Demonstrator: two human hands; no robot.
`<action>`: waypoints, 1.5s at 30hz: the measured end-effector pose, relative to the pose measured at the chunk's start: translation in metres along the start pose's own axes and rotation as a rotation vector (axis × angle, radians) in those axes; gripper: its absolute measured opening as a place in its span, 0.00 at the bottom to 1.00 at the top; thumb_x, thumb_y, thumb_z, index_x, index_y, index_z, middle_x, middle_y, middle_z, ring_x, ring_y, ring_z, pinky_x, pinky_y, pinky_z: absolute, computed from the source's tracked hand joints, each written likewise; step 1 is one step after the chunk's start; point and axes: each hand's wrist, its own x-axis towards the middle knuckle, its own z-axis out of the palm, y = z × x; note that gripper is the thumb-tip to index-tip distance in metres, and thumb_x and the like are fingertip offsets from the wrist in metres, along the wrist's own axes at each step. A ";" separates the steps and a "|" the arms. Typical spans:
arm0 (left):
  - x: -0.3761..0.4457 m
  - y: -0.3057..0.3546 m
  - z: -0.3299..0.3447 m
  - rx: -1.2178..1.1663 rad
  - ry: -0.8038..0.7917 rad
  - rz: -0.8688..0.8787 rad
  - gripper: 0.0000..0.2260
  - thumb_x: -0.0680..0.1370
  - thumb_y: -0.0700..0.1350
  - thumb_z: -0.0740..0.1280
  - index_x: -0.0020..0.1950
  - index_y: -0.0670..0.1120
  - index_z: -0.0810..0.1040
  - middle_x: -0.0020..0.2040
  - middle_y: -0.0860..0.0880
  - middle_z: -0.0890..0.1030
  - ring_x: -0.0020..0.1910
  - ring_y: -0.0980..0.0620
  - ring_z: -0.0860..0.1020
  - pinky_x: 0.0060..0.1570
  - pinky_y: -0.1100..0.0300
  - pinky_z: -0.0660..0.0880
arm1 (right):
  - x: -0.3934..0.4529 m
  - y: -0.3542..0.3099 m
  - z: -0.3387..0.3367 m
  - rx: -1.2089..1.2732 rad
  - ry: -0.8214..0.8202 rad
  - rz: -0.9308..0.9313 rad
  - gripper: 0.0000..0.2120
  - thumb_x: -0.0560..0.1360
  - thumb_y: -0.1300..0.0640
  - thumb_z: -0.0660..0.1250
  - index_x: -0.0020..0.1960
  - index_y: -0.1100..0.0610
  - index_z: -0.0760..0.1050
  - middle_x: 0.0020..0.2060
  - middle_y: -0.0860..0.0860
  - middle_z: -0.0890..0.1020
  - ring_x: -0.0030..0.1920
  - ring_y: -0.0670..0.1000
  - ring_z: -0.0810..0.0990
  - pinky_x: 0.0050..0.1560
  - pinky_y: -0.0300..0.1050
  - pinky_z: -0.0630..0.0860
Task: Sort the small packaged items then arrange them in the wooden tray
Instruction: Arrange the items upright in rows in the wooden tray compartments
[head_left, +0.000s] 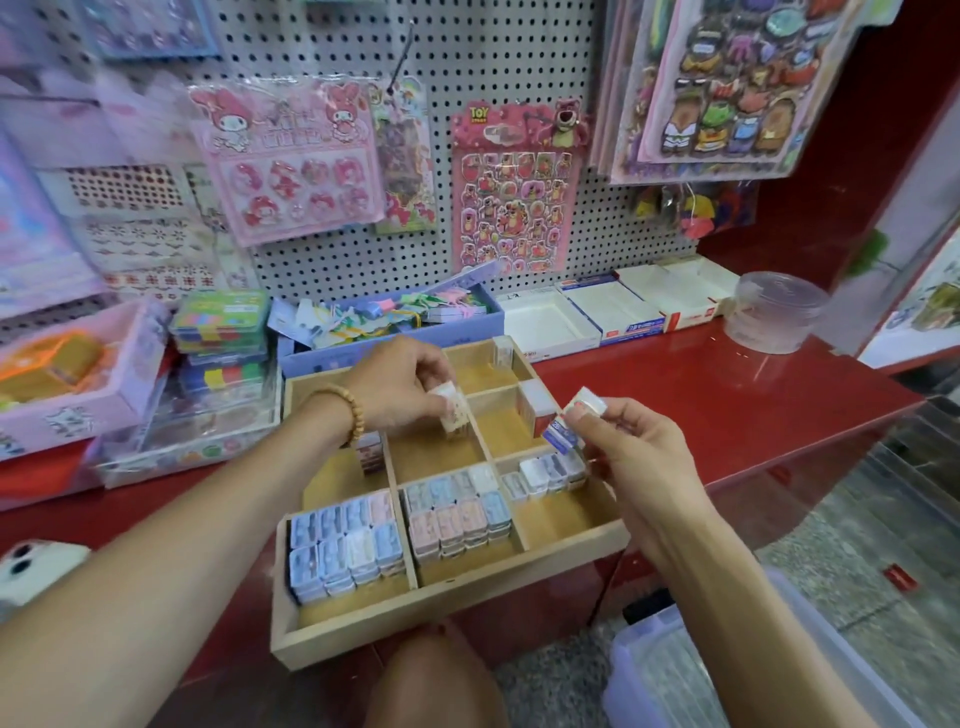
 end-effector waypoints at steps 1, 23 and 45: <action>0.001 -0.004 0.006 0.063 -0.019 -0.003 0.07 0.70 0.41 0.76 0.45 0.48 0.81 0.41 0.52 0.80 0.42 0.53 0.78 0.43 0.61 0.76 | 0.000 0.002 0.000 -0.013 0.000 0.012 0.04 0.74 0.59 0.74 0.47 0.59 0.80 0.34 0.53 0.83 0.31 0.48 0.77 0.33 0.41 0.72; -0.022 0.035 0.019 -0.459 0.046 0.027 0.01 0.77 0.46 0.70 0.47 0.50 0.81 0.43 0.50 0.84 0.38 0.51 0.83 0.37 0.58 0.78 | -0.011 0.004 0.004 0.142 -0.042 0.093 0.07 0.71 0.63 0.75 0.46 0.61 0.78 0.34 0.56 0.82 0.28 0.45 0.74 0.27 0.35 0.71; -0.078 -0.037 -0.017 0.199 0.123 -0.026 0.06 0.73 0.39 0.73 0.47 0.48 0.80 0.41 0.55 0.77 0.37 0.63 0.73 0.34 0.73 0.68 | -0.040 0.005 0.023 -0.270 -0.066 -0.029 0.04 0.78 0.59 0.69 0.48 0.58 0.82 0.41 0.57 0.85 0.39 0.48 0.82 0.43 0.45 0.79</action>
